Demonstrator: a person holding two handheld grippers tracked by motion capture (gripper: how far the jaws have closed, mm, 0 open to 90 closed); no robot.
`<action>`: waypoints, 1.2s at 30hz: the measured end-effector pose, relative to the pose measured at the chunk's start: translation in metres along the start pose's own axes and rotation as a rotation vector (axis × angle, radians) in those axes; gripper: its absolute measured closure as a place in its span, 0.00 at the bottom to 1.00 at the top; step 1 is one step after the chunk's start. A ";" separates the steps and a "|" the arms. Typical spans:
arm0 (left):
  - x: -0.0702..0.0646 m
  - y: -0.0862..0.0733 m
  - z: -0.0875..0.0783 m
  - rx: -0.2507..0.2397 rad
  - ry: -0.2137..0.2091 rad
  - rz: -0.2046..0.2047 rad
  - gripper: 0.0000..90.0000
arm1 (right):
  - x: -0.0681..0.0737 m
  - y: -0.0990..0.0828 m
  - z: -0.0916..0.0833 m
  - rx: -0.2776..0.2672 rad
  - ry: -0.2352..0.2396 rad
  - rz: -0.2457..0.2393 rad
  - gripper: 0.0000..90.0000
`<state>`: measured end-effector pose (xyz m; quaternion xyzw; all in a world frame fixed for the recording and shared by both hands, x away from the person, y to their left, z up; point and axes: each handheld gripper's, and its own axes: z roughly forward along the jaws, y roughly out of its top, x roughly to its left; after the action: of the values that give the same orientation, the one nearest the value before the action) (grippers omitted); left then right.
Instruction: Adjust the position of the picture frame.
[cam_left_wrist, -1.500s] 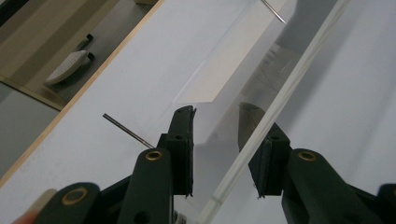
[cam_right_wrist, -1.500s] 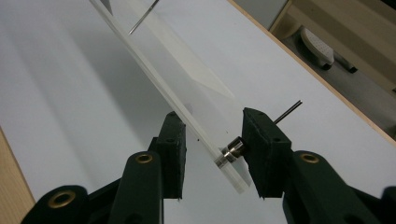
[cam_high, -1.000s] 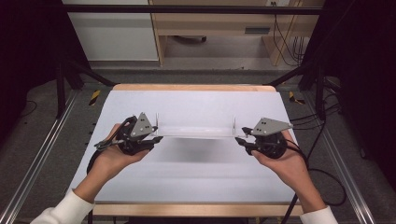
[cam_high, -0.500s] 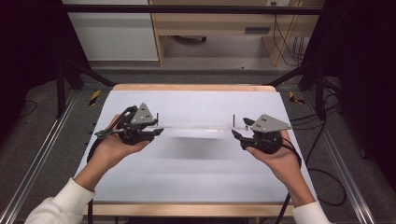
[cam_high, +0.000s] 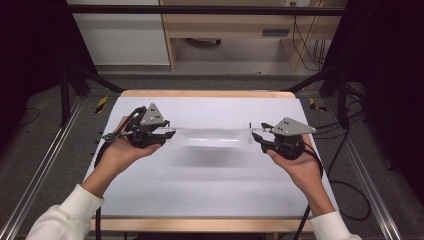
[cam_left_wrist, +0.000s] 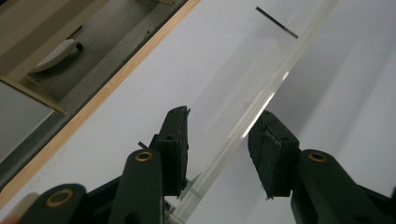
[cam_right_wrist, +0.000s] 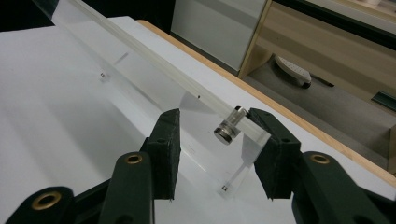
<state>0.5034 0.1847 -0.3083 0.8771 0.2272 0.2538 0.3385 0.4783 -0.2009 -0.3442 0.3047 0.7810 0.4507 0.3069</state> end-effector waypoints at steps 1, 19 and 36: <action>0.001 0.001 -0.001 -0.004 0.012 0.013 0.64 | -0.001 0.001 0.001 0.000 0.001 0.002 0.62; 0.007 -0.042 -0.038 -0.334 0.108 -0.296 0.19 | -0.025 0.019 0.020 -0.004 -0.005 0.096 0.60; 0.002 -0.135 0.011 -0.163 0.142 -0.421 0.13 | -0.044 0.033 0.041 0.004 -0.027 0.156 0.59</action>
<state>0.4811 0.2708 -0.4100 0.7602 0.4073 0.2560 0.4367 0.5434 -0.1997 -0.3227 0.3712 0.7515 0.4674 0.2810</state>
